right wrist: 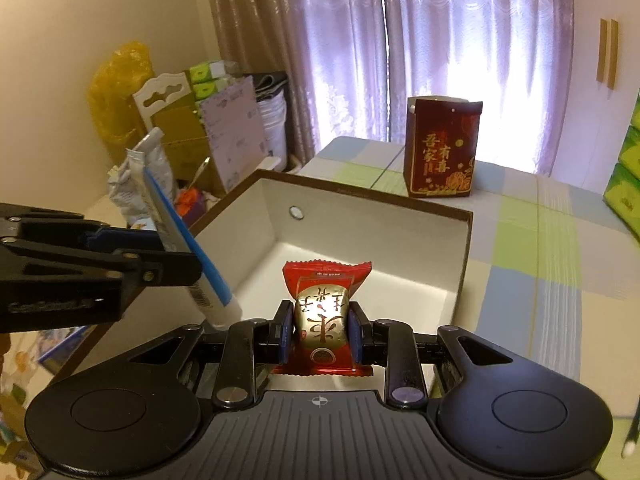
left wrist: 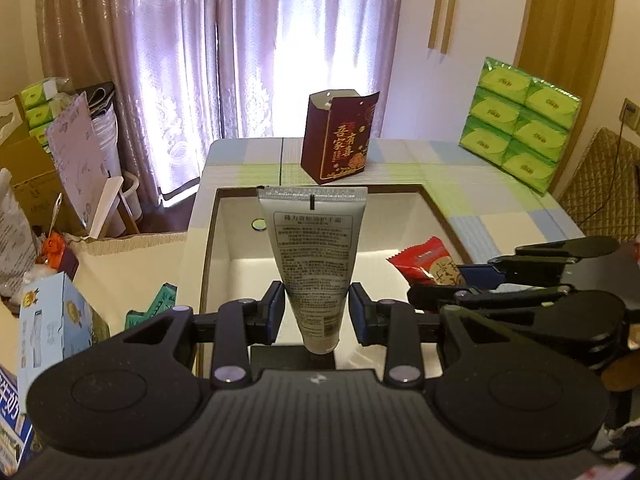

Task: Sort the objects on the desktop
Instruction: 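Open both tools over the box to drop the tube and packet, then withdraw both open tools from above the box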

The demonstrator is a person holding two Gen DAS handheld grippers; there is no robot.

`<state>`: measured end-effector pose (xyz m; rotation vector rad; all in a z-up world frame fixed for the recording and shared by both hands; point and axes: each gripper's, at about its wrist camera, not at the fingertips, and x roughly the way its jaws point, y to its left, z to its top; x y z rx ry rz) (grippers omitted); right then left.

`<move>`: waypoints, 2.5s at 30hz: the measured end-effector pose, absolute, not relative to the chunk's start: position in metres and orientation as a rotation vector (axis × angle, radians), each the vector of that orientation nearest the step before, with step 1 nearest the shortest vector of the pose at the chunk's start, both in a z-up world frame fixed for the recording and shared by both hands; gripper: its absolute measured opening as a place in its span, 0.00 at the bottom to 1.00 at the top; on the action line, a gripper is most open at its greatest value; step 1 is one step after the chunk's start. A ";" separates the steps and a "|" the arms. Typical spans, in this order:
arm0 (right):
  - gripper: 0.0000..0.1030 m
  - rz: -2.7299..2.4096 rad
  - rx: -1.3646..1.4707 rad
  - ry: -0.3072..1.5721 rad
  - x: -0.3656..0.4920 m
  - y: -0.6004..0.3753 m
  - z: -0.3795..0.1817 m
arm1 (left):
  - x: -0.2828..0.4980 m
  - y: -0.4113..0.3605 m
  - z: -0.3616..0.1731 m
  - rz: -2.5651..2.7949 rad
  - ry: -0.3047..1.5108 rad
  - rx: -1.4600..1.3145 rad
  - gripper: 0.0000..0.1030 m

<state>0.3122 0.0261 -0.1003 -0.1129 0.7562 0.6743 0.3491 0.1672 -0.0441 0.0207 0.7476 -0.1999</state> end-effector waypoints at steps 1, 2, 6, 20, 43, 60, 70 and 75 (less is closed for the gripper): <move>0.24 0.669 -0.114 0.758 0.318 0.029 -0.103 | 0.357 0.169 -0.047 -0.199 0.757 0.023 0.28; 0.24 0.664 -0.115 0.760 0.321 0.031 -0.105 | 0.366 0.169 -0.051 -0.201 0.764 0.028 0.28; 0.24 0.644 -0.122 0.774 0.336 0.038 -0.114 | 0.397 0.170 -0.070 -0.183 0.814 0.064 0.29; 0.24 0.599 -0.161 0.829 0.360 0.042 -0.137 | 0.440 0.159 -0.120 -0.206 0.967 0.120 0.29; 0.25 0.624 -0.153 0.757 0.365 0.057 -0.135 | 0.432 0.175 -0.092 -0.168 0.933 0.105 0.38; 0.97 0.670 -0.169 0.702 0.326 0.033 -0.108 | 0.403 0.181 -0.073 -0.136 0.902 0.057 0.65; 0.98 0.641 -0.180 0.718 0.285 0.013 -0.094 | 0.365 0.170 -0.052 -0.093 0.857 0.058 0.83; 0.98 0.606 -0.202 0.718 0.272 0.010 -0.088 | 0.346 0.166 -0.041 -0.081 0.840 0.057 0.87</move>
